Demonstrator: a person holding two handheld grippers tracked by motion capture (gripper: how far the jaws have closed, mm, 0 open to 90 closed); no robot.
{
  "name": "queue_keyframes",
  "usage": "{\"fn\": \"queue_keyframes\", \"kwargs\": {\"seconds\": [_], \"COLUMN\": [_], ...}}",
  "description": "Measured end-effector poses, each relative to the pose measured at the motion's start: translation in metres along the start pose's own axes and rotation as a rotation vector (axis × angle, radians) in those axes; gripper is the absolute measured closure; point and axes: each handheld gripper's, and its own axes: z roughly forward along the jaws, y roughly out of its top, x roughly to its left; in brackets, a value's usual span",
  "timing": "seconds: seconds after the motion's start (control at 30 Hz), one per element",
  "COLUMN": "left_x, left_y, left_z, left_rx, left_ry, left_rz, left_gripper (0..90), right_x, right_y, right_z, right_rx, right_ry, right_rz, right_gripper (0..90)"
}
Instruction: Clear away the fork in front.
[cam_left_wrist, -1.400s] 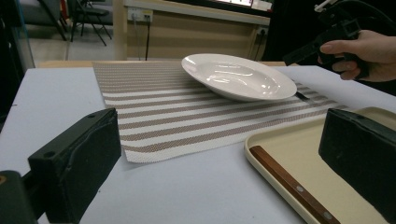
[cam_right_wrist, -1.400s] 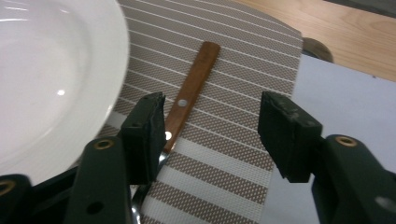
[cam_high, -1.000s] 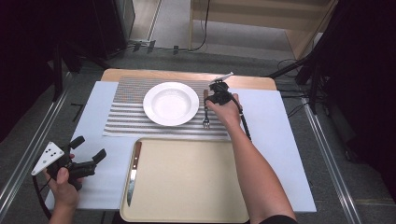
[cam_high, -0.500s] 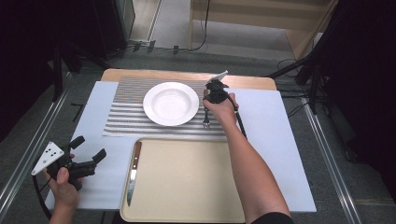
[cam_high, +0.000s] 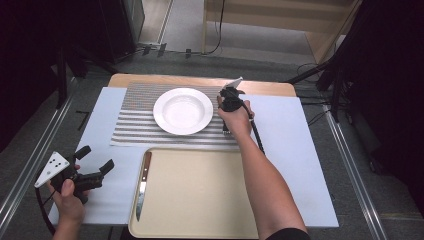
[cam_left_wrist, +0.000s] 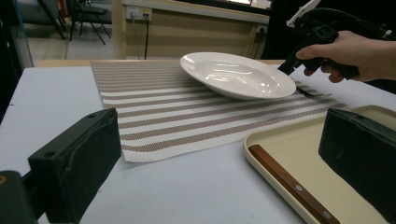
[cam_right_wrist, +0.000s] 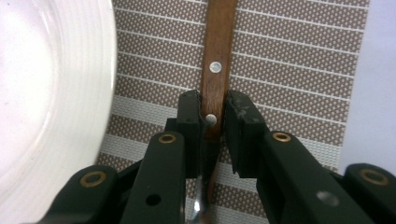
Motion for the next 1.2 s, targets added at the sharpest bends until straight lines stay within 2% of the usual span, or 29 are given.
{"fn": "queue_keyframes", "kwargs": {"seconds": [0.03, 0.1, 0.37, 0.6, 0.67, 0.77, 0.93, 1.0, 1.2], "left_x": [0.0, 0.0, 0.0, -0.001, -0.001, -0.001, -0.001, -0.001, -0.001], "left_y": [0.0, 0.0, 0.0, 0.0, 0.0, 0.0, 0.0, 0.0, 0.0], "left_z": [0.0, 0.0, 0.0, 0.001, 0.001, 0.001, 0.001, 0.001, 0.001], "left_rx": [-0.001, 0.0, -0.001, 0.003, 0.002, 0.002, 0.006, 0.005, -0.001], "left_ry": [0.001, 0.001, 0.0, 0.0, -0.001, -0.001, -0.002, -0.002, -0.011], "left_rz": [-0.003, -0.002, -0.002, 0.005, 0.003, 0.004, 0.007, 0.007, -0.004], "left_gripper": [0.0, 0.0, 0.0, 0.0, 0.0, 0.0, 0.0, 0.0, 0.0], "right_x": [-0.001, -0.001, -0.004, -0.012, -0.013, -0.012, -0.008, -0.008, -0.01], "right_y": [-0.001, -0.002, -0.012, -0.023, -0.025, -0.024, -0.021, -0.02, -0.012], "right_z": [-0.001, -0.003, -0.009, -0.015, -0.013, -0.012, -0.012, -0.012, -0.011], "right_rx": [0.004, 0.009, 0.021, 0.038, 0.055, 0.065, 0.084, 0.092, 0.143], "right_ry": [-0.018, -0.02, -0.029, -0.028, -0.031, -0.038, -0.056, -0.056, -0.043], "right_rz": [-0.02, -0.028, -0.046, -0.058, -0.084, -0.115, -0.125, -0.145, -0.135], "right_gripper": [76.1, 76.2, 76.3, 76.1, 75.0, 73.4, 73.2, 73.0, 72.9]}}
